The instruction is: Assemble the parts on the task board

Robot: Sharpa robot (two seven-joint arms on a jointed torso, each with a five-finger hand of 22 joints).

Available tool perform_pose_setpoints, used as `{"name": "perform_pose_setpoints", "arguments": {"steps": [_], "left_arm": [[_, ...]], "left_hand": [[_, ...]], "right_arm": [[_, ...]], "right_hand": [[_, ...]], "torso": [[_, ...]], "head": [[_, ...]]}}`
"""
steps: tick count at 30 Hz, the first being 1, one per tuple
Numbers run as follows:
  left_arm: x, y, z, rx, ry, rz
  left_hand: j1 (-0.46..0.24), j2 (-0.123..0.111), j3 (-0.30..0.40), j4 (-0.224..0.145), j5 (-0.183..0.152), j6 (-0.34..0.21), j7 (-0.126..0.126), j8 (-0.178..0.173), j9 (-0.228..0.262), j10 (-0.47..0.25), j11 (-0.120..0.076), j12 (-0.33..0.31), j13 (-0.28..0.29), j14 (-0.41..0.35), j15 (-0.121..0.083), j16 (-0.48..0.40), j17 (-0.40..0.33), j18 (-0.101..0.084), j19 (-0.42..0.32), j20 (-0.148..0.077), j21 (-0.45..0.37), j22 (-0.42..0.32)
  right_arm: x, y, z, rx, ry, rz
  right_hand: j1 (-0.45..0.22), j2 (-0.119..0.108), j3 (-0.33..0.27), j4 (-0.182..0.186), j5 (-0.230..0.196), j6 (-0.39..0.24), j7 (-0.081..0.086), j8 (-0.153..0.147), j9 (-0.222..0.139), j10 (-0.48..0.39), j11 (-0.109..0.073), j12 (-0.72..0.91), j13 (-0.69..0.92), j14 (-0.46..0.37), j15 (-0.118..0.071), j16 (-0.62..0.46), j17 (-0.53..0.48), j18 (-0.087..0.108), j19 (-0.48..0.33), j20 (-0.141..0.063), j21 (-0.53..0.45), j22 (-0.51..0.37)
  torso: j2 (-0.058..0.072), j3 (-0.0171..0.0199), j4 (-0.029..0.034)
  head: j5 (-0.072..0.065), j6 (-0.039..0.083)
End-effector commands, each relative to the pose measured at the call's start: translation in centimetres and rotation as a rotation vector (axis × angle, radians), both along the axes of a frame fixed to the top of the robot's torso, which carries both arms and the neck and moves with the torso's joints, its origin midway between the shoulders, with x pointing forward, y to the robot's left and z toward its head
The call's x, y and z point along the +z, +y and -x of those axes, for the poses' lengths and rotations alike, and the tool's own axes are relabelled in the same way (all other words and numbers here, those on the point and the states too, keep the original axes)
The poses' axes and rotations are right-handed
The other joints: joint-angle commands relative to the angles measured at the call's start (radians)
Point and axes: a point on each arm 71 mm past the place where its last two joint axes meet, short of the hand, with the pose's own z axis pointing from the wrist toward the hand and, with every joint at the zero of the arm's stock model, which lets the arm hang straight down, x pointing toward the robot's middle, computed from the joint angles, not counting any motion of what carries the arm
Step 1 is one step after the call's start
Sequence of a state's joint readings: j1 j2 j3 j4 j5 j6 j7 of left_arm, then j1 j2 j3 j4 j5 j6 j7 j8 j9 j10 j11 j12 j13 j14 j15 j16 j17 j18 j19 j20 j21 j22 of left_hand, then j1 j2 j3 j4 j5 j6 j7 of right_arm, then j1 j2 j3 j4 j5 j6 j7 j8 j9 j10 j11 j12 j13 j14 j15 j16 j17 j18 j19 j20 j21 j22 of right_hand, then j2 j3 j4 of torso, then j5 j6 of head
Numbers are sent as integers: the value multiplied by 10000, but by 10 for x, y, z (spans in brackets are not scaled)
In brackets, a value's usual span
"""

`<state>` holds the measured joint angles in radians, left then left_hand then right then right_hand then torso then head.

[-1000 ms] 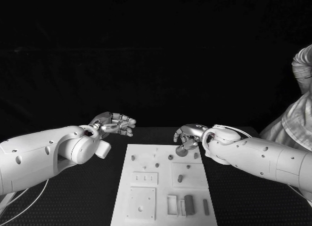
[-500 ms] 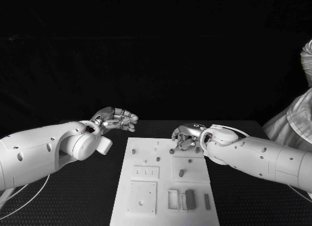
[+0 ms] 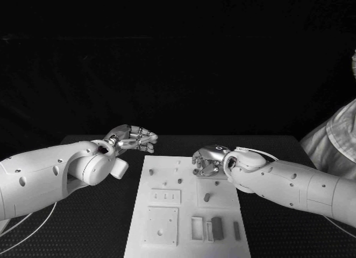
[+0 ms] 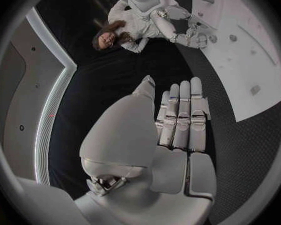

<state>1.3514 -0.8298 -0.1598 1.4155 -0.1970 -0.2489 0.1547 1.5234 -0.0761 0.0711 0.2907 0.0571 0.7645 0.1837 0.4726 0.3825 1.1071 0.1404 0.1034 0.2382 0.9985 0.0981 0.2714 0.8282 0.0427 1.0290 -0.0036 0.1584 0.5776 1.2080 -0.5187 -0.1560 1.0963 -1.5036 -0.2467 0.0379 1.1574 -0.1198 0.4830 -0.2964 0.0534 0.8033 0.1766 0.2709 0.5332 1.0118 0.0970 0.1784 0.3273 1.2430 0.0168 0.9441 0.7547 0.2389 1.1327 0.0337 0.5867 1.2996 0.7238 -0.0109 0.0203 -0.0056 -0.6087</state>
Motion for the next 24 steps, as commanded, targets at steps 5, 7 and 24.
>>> {"name": "perform_pose_setpoints", "arguments": {"steps": [5,7,24], "left_arm": [[0,-3,0,56,224,344],[0,-4,-1,42,247,351],[-1,-4,0,-1,341,375]], "left_hand": [[-89,4,-64,13,-29,-24,30,-79,26,22,-9,-62,14,68,12,-64,-13,141,32,19,-55,-6],[-100,4,-67,14,-29,-25,32,-84,30,22,-9,-67,15,67,13,-71,-14,141,31,21,-60,-7],[-161,15,-73,15,-29,-21,41,-106,51,36,-9,-95,25,76,18,-106,-19,146,34,27,-80,-10]], "right_arm": [[0,3,-2,9,-674,524],[0,3,-2,-7,-782,570],[-6,8,-1,-62,-1022,869]], "right_hand": [[154,54,-67,23,-54,238,117,-40,-76,105,285,-204,-330,86,-51,165,21,229,91,-38,72,89],[167,50,-69,23,-52,250,116,-36,-85,147,281,-235,-374,84,-58,183,20,229,97,-40,75,102],[166,126,-80,24,-53,484,30,70,-124,549,197,-373,-627,126,-142,340,17,229,231,-92,123,186]], "torso": [[148,15,66],[167,14,75],[343,19,105]], "head": [[-22,-40],[-33,-27],[12,-7]]}}
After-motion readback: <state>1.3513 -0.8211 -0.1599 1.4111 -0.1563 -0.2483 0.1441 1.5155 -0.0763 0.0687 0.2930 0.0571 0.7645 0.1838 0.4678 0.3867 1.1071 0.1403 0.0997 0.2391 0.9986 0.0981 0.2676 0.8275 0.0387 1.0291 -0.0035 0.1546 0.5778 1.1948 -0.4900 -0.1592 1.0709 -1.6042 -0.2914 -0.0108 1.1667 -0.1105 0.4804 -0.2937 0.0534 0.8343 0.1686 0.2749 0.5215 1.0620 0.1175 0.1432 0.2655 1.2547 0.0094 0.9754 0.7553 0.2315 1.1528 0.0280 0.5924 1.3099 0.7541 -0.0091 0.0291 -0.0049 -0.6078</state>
